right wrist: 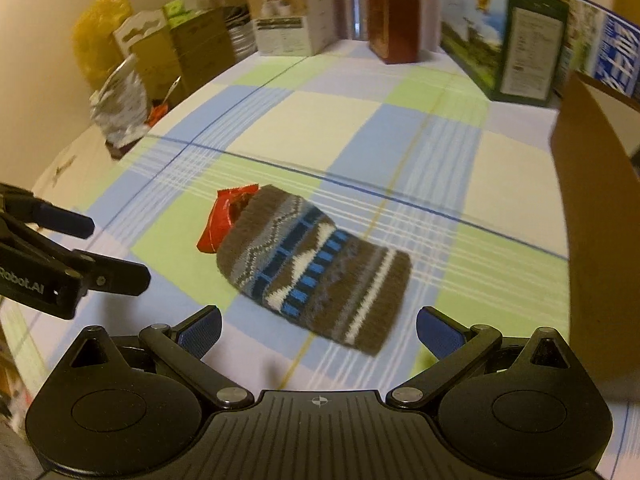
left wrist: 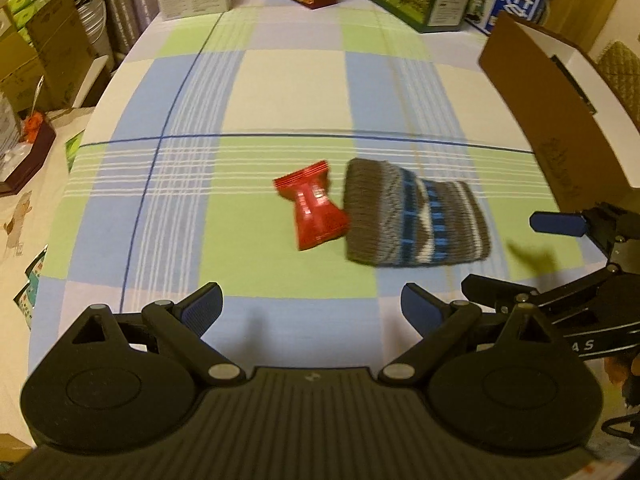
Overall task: Organize objects
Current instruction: 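Grasp knitted sock with right tool while left tool lowers onto red packet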
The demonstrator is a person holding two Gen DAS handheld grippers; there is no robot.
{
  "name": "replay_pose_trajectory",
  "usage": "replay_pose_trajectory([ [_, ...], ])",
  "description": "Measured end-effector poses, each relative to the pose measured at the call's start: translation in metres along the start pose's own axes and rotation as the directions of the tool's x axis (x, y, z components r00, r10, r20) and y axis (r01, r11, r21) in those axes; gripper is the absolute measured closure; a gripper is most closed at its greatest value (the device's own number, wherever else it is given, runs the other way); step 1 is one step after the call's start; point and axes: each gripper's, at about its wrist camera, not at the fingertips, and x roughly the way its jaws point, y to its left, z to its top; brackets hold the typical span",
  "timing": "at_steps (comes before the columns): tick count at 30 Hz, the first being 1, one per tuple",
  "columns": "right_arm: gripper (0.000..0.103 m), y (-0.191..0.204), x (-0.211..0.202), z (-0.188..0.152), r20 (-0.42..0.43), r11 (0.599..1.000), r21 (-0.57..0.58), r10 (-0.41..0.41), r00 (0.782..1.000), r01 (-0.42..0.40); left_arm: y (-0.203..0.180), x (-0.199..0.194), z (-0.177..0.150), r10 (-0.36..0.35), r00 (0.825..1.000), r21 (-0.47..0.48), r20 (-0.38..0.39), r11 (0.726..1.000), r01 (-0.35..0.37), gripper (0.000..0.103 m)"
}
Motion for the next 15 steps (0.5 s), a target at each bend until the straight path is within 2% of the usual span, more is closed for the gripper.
replay_pose_trajectory([
  [10,0.003,0.020,0.048,0.001,-0.001,0.975,-0.219,-0.049,0.999,0.047,0.023,0.019,0.000,0.023,0.999,-0.043,-0.036,0.999,-0.024,0.009],
  [12,0.011,0.023,0.055,0.001,0.001,0.964,-0.259,-0.054,0.999,0.052,0.026,0.023,0.001,0.024,0.999,-0.046,-0.043,0.999,-0.026,0.009],
  [13,0.021,0.024,0.058,0.001,-0.006,0.960,-0.276,-0.060,0.998,0.056,0.027,0.024,0.002,0.024,0.999,-0.048,-0.045,0.999,-0.026,0.009],
  [15,0.030,0.024,0.062,-0.001,0.001,0.952,-0.299,-0.064,0.998,0.062,0.029,0.026,0.004,0.022,0.999,-0.050,-0.047,0.998,-0.024,0.009],
])
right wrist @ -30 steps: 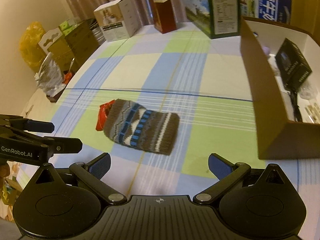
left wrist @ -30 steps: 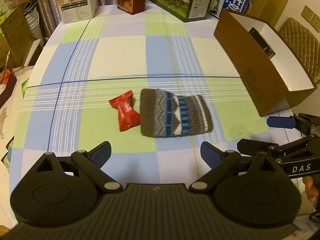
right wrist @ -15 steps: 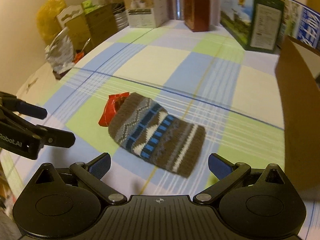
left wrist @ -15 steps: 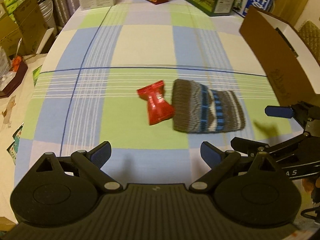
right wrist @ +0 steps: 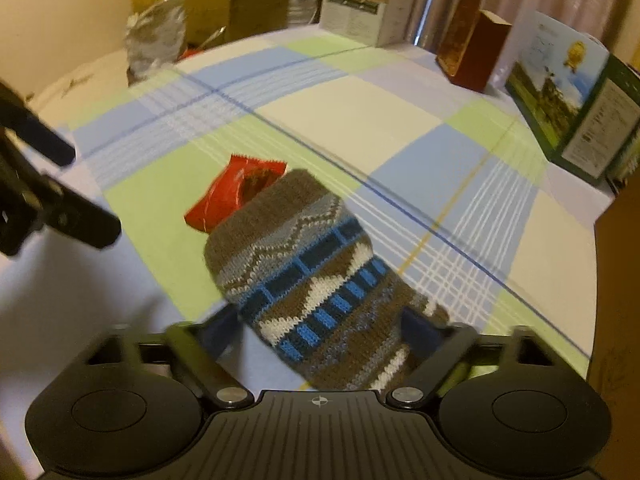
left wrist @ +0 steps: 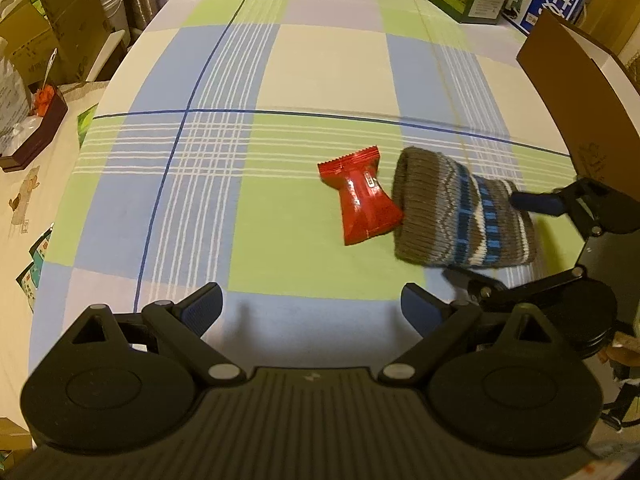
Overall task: Organize objects
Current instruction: 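Grasp knitted sock with right tool while left tool lowers onto red packet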
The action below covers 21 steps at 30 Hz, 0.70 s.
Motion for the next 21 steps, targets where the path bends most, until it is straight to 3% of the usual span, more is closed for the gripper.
replay_pose_trajectory([
  [1,0.045,-0.001,0.000,0.000,0.007,1.000,-0.002,0.008,1.000,-0.008,0.001,0.001,0.001,-0.001,1.000,-0.001,0.000,1.000,0.001,0.009],
  [3,0.059,-0.002,-0.002,0.002,0.017,1.000,0.004,0.017,1.000,-0.017,0.002,0.003,0.002,-0.003,1.000,-0.001,0.000,1.000,0.003,0.009],
  [5,0.082,-0.007,-0.006,0.004,0.031,0.999,0.038,0.032,0.999,-0.033,0.003,0.005,0.004,-0.008,1.000,-0.001,0.001,1.000,0.008,0.009],
  [7,0.091,-0.015,-0.012,0.007,0.042,0.995,0.086,0.044,0.998,-0.047,0.002,0.006,0.005,-0.015,1.000,0.002,0.000,1.000,0.015,0.009],
  [10,0.095,-0.028,-0.024,0.010,0.067,0.984,0.173,0.040,0.997,-0.051,0.000,0.009,0.009,-0.027,1.000,0.010,-0.002,1.000,0.027,0.010],
  [15,0.098,-0.055,-0.048,0.012,0.101,0.935,0.353,-0.057,0.993,0.018,-0.006,0.014,0.017,-0.050,0.999,0.028,0.000,0.998,0.050,0.010],
  [18,0.098,-0.072,-0.054,0.010,0.062,0.887,0.451,-0.147,0.987,0.103,-0.011,0.017,0.022,-0.064,0.998,0.041,0.009,0.997,0.063,0.010],
  [21,0.097,-0.085,-0.050,0.004,0.024,0.850,0.511,-0.163,0.986,0.128,-0.017,0.023,0.030,-0.078,0.997,0.052,0.022,0.996,0.076,0.012],
])
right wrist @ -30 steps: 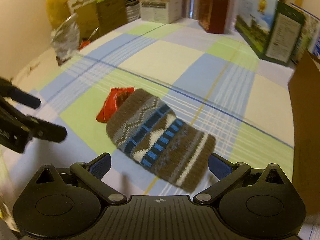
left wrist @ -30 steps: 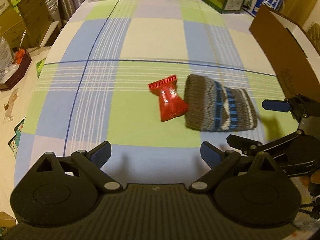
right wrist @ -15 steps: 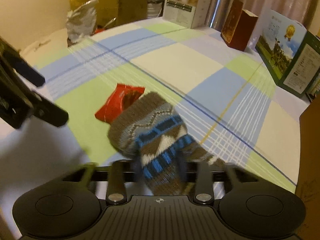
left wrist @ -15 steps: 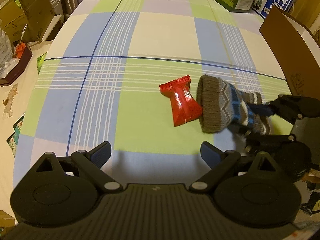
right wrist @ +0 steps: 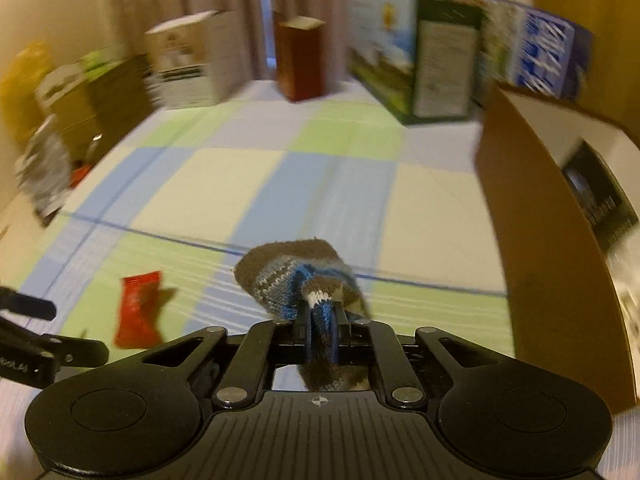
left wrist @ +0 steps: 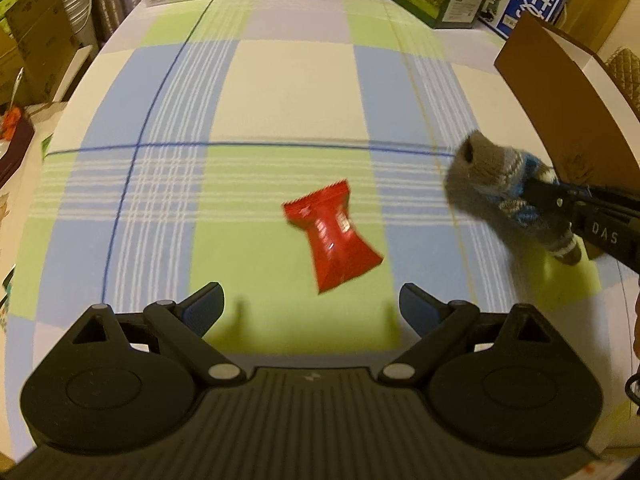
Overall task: Organize objects
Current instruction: 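Grasp knitted sock with right tool while left tool lowers onto red packet, then lift red packet with left tool while right tool lifts the sock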
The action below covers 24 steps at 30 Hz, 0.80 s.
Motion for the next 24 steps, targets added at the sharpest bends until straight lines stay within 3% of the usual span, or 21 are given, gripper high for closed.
replay_pose_trajectory([
  [3,0.093,-0.001,0.005,-0.004,-0.036,0.999,0.004,0.036,0.999,-0.036,-0.006,0.011,0.010,-0.011,1.000,0.006,0.004,1.000,0.011,0.019],
  [5,0.066,0.000,0.009,-0.007,-0.068,0.999,-0.006,0.044,0.997,-0.045,-0.009,0.018,0.016,-0.008,1.000,0.006,0.000,1.000,0.008,0.024],
  [7,0.049,0.000,0.008,-0.009,-0.069,0.999,-0.010,0.047,0.997,-0.048,-0.012,0.026,0.021,-0.003,1.000,0.008,-0.007,1.000,0.003,0.028],
  [11,0.031,-0.003,0.009,-0.009,-0.076,0.997,-0.032,0.069,0.995,-0.072,-0.014,0.039,0.029,0.008,1.000,0.008,-0.017,1.000,-0.008,0.040],
  [19,0.011,-0.004,0.017,-0.005,-0.102,0.990,-0.103,0.089,0.991,-0.099,-0.016,0.051,0.032,-0.014,1.000,0.038,-0.017,0.999,0.014,0.075],
  [24,0.008,-0.003,0.034,-0.006,-0.137,0.979,-0.161,0.104,0.985,-0.126,-0.010,0.048,0.031,-0.036,0.999,0.066,-0.025,0.997,0.037,0.078],
])
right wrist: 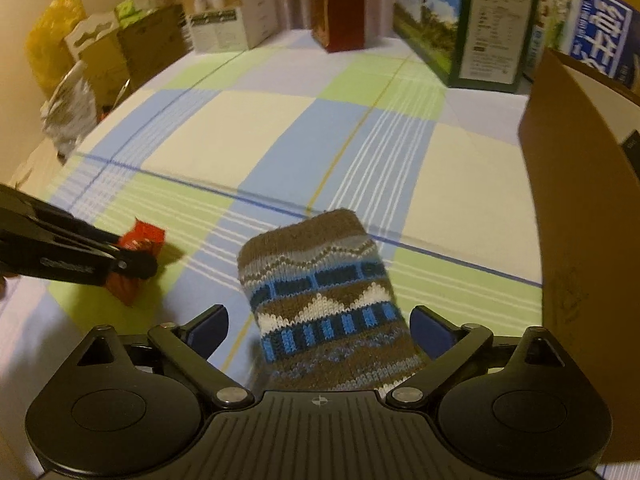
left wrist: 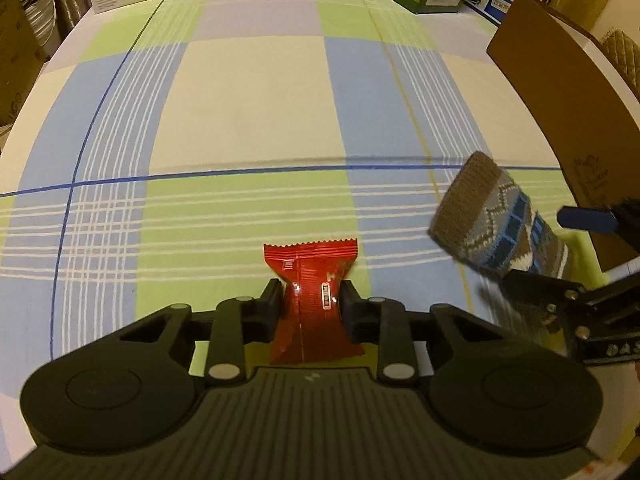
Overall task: Organize objects
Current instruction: 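Lift red packet with left tool while right tool lifts the sock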
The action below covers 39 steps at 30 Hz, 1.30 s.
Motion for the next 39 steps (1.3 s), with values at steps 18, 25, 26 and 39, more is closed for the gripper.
replay_pose_trajectory([
  [18,0.074,-0.002,0.013,0.005,-0.018,0.999,0.024,0.047,0.999,-0.046,0.027,-0.012,-0.011,0.061,0.998,-0.073,-0.016,0.995,-0.062,0.079],
  [25,0.075,0.004,0.007,-0.001,-0.027,0.999,0.038,0.038,0.999,-0.037,0.012,-0.011,-0.015,0.044,0.999,-0.035,-0.018,0.998,-0.044,0.080],
  [26,0.075,0.004,0.005,-0.003,-0.028,0.999,0.040,0.037,0.999,-0.036,0.011,-0.012,-0.016,0.042,0.999,-0.032,-0.019,0.999,-0.042,0.080],
  [39,0.075,0.004,-0.016,-0.018,-0.024,0.995,0.091,0.031,0.999,-0.029,-0.001,-0.018,-0.027,0.028,0.999,-0.002,-0.025,1.000,-0.029,0.081],
])
